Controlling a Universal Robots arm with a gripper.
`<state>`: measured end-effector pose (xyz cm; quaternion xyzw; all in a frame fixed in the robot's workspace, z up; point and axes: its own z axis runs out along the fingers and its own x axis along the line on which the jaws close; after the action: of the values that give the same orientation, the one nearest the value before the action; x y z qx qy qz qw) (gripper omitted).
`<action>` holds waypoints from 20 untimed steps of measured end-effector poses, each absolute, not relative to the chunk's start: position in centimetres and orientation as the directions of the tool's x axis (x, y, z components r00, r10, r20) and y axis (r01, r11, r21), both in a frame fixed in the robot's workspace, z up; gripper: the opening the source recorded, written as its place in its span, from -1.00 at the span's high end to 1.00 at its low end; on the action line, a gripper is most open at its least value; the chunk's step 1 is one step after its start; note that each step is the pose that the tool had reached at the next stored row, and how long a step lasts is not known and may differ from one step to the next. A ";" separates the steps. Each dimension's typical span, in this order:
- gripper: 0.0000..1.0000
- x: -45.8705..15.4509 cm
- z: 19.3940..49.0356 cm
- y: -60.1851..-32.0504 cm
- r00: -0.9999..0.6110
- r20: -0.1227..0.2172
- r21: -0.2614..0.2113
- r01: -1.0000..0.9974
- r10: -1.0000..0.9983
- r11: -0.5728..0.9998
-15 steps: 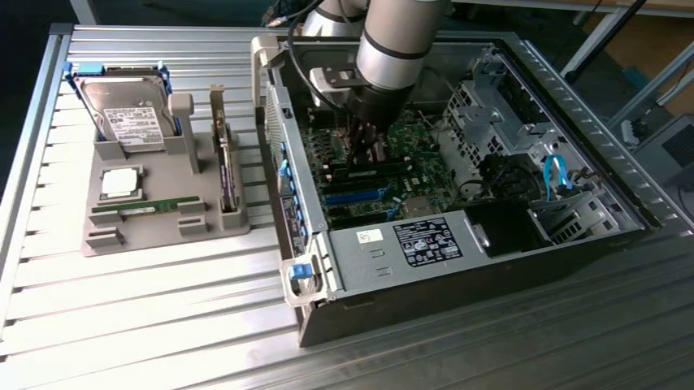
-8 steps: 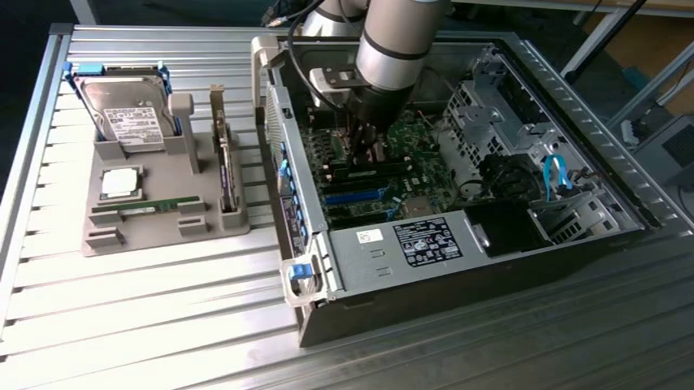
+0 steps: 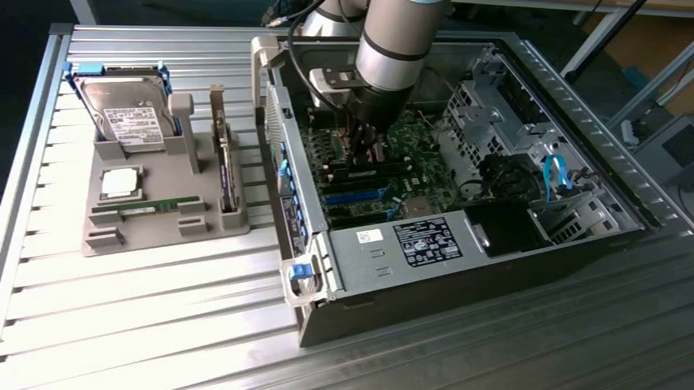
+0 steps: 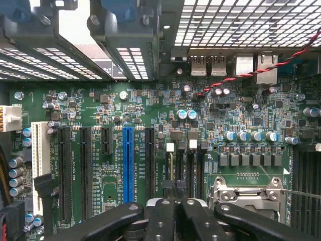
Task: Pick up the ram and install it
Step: 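Press down the ram until it locks into place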
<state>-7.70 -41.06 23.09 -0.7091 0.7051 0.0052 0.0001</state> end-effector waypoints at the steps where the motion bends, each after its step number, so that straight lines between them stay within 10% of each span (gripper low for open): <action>1: 0.80 -7.7 23.1 -41.1 0.006 -0.007 0.007 -1.000 -1.000 -0.006; 20: 0.80 -7.7 23.9 -41.1 0.006 -0.007 0.007 -1.000 -1.000 -0.006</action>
<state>-7.70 -41.06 23.93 -0.7091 0.7051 0.0051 0.0001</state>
